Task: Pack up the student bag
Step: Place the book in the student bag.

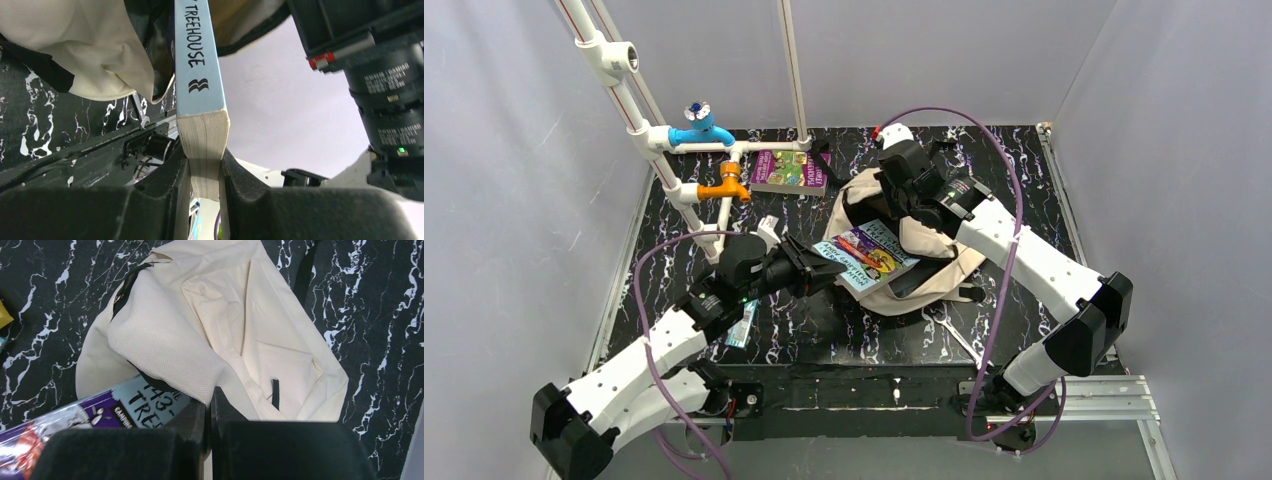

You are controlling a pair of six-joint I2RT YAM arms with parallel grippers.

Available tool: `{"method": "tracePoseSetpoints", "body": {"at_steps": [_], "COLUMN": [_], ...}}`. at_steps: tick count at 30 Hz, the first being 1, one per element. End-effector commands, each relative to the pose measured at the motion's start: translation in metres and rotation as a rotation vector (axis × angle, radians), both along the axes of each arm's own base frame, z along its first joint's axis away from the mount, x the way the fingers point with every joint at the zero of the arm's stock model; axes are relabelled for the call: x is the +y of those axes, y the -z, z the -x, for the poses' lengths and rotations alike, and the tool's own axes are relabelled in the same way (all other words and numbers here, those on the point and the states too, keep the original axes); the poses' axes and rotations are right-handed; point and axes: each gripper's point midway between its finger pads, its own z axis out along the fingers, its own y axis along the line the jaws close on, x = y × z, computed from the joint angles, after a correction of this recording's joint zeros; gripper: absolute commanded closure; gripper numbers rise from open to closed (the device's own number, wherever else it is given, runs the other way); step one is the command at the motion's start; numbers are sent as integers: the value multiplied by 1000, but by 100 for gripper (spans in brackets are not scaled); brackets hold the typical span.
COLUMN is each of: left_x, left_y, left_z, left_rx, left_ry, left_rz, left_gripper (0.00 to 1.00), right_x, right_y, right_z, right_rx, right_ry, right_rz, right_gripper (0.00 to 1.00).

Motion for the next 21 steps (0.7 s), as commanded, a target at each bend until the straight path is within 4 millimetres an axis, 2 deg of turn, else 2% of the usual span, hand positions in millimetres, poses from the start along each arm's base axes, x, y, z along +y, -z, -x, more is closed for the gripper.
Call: {"method": "tracePoseSetpoints", "body": {"at_steps": [1, 2, 6, 7, 13, 16, 21], "left_x": [-8, -7, -4, -5, -28, -41, -52], "left_y": [-36, -32, 8, 12, 11, 10, 8], "left_z": [-25, -32, -57, -63, -88, -93, -98], "left_rx": [-73, -79, -34, -51, -160, -158, -179], "left_ry": [-66, -89, -196, -214, -182, -153, -155], "left_rz": [59, 29, -50, -53, -40, -13, -18], "left_gripper": [100, 100, 100, 100, 100, 100, 100], "right_x": [24, 25, 38, 41, 46, 47, 46], "right_y": [-52, -53, -50, -48, -45, -46, -41], "right_z": [-10, -9, -4, -3, 5, 7, 10], "right_rx": [-96, -90, -44, -30, 2, 4, 10], "right_ry": [0, 7, 0, 0, -22, -35, -42], "right_rz": [-208, -223, -309, -324, -361, -374, -371], "right_gripper": [99, 99, 99, 99, 99, 99, 99]}}
